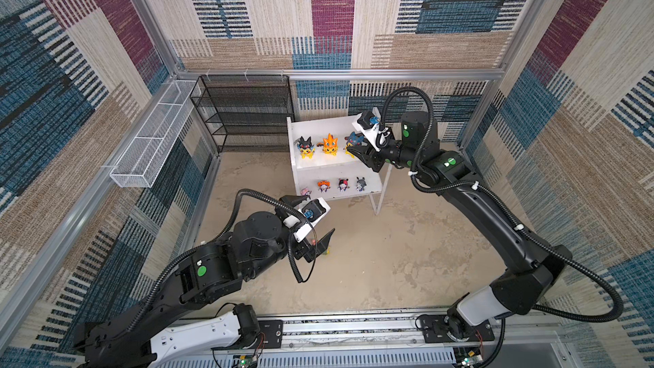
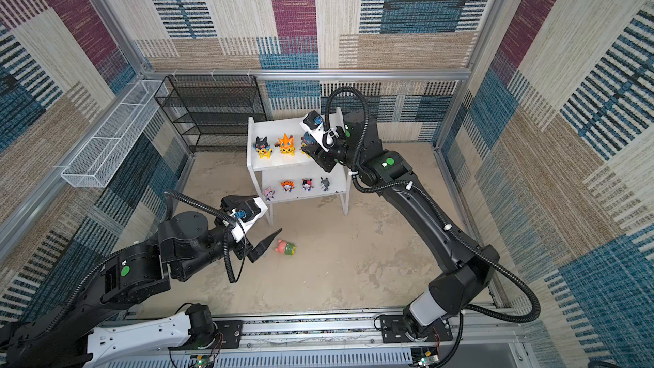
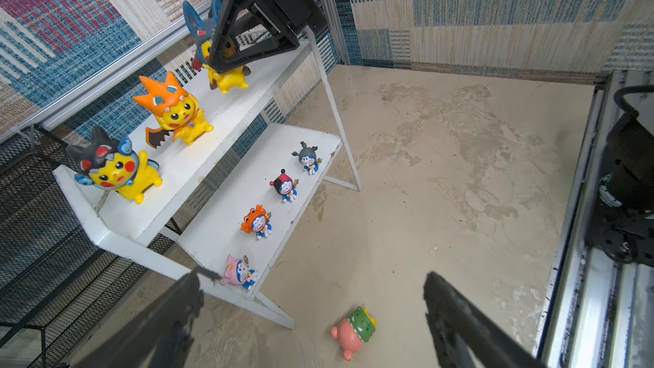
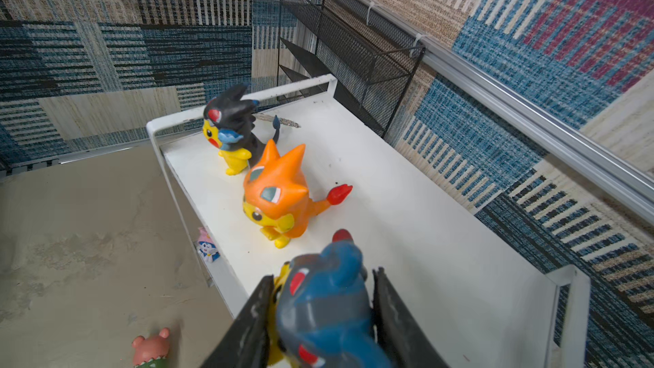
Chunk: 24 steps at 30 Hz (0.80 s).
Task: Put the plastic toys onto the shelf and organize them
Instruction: 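Lower the Pikachu onto the upper tier beside the orange figure, right gripper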
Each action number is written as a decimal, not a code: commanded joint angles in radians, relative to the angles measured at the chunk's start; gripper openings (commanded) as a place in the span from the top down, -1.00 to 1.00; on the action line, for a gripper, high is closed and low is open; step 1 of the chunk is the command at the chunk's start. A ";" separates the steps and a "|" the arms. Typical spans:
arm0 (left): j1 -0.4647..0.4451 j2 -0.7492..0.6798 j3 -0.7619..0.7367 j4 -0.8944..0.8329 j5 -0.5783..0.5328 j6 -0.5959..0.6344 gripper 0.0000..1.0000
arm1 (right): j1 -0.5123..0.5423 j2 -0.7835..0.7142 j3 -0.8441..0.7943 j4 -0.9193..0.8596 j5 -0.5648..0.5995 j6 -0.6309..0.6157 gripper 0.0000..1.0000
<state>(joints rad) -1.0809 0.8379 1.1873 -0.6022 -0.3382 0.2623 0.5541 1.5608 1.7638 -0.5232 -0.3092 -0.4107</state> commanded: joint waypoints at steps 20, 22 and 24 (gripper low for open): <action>0.000 -0.047 -0.048 0.023 -0.021 0.038 -0.98 | -0.041 0.099 0.115 -0.096 -0.054 -0.042 0.13; 0.001 -0.049 -0.050 0.026 -0.019 0.038 -0.98 | -0.044 0.101 0.121 -0.098 -0.061 -0.040 0.11; 0.001 -0.051 -0.053 0.028 -0.021 0.038 -0.98 | -0.045 0.107 0.133 -0.105 -0.063 -0.041 0.09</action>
<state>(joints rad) -1.0809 0.7895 1.1381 -0.5972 -0.3595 0.2874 0.5106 1.6638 1.8790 -0.6277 -0.3592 -0.4488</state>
